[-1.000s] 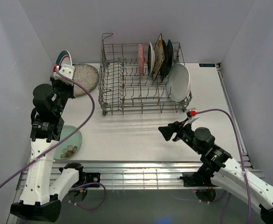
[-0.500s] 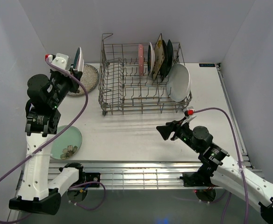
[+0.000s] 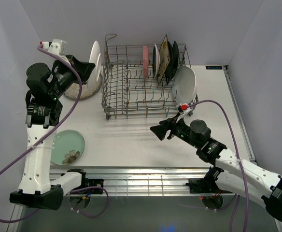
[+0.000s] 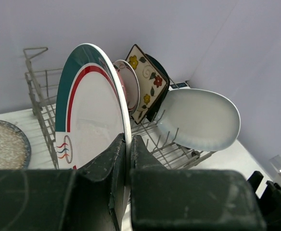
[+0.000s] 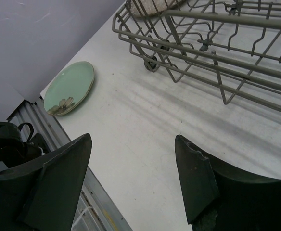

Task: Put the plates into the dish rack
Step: Pick up the plate from the corner of the board.

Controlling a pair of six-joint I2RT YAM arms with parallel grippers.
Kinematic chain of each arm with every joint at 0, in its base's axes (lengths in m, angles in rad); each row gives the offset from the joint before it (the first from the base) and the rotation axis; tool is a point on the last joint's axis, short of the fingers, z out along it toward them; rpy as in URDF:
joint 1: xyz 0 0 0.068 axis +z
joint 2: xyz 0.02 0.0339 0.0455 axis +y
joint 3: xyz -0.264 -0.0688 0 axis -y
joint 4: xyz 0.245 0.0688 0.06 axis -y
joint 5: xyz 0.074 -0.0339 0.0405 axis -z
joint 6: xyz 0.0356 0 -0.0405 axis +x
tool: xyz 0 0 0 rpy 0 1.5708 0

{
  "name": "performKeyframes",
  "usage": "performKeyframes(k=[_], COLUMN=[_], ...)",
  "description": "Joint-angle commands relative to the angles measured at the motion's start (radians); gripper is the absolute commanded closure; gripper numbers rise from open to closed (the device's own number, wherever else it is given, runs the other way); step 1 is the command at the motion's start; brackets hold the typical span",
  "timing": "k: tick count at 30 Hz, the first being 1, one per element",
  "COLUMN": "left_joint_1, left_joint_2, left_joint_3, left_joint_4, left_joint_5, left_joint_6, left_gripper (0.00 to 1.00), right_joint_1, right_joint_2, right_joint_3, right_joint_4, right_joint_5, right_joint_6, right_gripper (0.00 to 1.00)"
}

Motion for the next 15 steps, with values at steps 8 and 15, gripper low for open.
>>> performKeyframes(k=[8,15], left_joint_1=[-0.006,-0.134], left_joint_2=[0.101,0.174], left_joint_3=[0.041,0.107], left_joint_4=[0.208,0.213], left_joint_5=[-0.017,-0.218], left_joint_6=[-0.281,-0.283], left_gripper=[1.00,1.00], right_joint_1=[0.219,0.353], right_joint_2=[0.180,0.312], right_joint_3=[0.263,0.374], right_joint_4=[0.055,0.153], right_joint_5=[0.283,0.578], right_joint_6=[-0.165,-0.309], right_gripper=[0.25,0.25])
